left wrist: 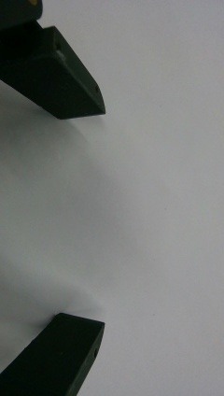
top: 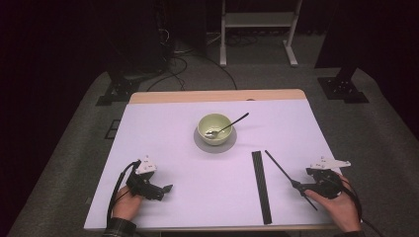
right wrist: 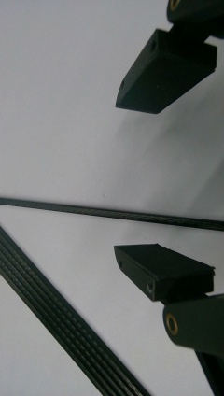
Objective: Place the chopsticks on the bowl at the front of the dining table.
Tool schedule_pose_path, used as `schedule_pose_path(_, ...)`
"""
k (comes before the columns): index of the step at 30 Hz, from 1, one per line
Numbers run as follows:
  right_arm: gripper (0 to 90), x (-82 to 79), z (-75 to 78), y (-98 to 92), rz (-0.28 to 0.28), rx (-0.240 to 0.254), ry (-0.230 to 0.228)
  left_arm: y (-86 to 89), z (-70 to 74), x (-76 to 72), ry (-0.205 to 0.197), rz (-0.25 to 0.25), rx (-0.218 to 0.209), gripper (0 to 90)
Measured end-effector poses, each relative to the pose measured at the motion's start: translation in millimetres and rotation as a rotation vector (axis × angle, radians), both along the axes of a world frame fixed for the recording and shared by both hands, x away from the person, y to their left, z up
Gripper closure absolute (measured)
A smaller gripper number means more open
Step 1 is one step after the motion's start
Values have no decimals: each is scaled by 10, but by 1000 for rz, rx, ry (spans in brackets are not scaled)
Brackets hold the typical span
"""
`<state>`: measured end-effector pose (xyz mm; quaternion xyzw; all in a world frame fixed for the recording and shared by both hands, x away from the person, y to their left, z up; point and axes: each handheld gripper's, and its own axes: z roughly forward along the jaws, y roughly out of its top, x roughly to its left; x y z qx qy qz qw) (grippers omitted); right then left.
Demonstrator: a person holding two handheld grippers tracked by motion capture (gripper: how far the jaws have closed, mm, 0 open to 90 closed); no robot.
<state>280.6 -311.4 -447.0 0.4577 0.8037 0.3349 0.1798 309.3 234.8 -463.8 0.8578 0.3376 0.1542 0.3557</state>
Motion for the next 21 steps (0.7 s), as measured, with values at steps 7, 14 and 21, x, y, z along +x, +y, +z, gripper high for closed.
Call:
schedule_pose_path(7,400,74,32,51,31,33,-1,0,0,0,0,0,1,0)
schedule_pose_path(14,485,143,6,97,57,36,13,0,0,0,0,0,0,0)
schedule_pose_path(21,599,237,-30,134,80,28,31,0,0,0,0,0,0,0)
